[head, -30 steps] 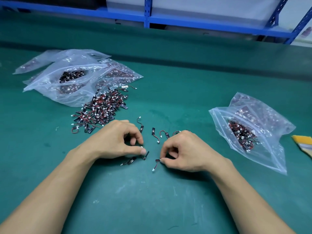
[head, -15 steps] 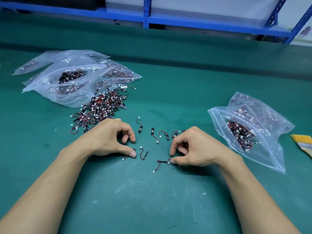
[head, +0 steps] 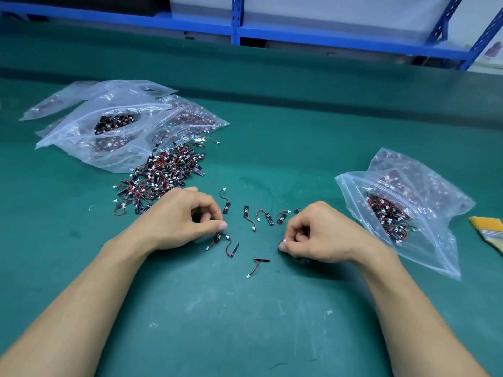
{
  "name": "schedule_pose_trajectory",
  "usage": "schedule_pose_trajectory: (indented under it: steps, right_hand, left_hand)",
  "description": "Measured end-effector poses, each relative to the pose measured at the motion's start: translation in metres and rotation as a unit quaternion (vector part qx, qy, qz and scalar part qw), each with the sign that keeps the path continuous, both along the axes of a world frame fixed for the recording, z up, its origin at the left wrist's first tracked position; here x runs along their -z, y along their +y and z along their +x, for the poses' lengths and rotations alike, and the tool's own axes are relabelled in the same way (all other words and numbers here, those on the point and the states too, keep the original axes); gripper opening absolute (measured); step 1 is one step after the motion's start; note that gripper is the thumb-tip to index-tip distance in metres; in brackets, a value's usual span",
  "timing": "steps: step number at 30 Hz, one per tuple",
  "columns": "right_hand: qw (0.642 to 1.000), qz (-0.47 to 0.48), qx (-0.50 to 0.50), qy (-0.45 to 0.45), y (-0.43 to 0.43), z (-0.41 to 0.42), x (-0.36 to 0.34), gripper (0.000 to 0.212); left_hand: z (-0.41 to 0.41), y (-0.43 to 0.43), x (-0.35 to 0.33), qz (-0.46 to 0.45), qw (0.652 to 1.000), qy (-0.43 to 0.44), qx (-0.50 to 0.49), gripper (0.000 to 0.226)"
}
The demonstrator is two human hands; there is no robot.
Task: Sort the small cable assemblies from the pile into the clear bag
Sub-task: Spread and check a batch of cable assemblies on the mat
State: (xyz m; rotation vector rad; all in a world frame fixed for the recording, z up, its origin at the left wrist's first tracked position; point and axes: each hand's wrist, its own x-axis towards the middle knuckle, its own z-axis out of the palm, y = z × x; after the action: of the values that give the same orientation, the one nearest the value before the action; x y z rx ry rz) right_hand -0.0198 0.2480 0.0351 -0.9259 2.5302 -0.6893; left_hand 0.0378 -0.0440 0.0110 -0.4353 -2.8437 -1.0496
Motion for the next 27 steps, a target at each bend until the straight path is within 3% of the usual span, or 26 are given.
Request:
schedule_pose_trajectory:
  steps: [7, 12, 17, 27]
  right_hand:
    - [0.999, -0.025, 0.024, -0.006, 0.004, -0.003, 0.002, 0.04]
    - [0.998, -0.046, 0.05, 0.005, 0.014, -0.009, -0.003, 0.031]
    - [0.999, -0.035, 0.02, -0.028, 0.024, -0.012, -0.007, 0.008]
    - [0.998, 0.015, -0.002, -0.062, 0.028, -0.015, -0.006, 0.022]
  left_hand:
    - [0.001, 0.004, -0.001, 0.005, 1.0, 0.011, 0.011, 0.009]
    - [0.003, 0.007, -0.005, 0.015, 0.999, 0.007, 0.052, 0.02]
    - [0.003, 0.013, -0.006, 0.005, 0.996, 0.007, 0.084, 0.022]
    - [0.004, 0.024, -0.004, -0.001, 0.996, 0.023, 0.091, 0.017]
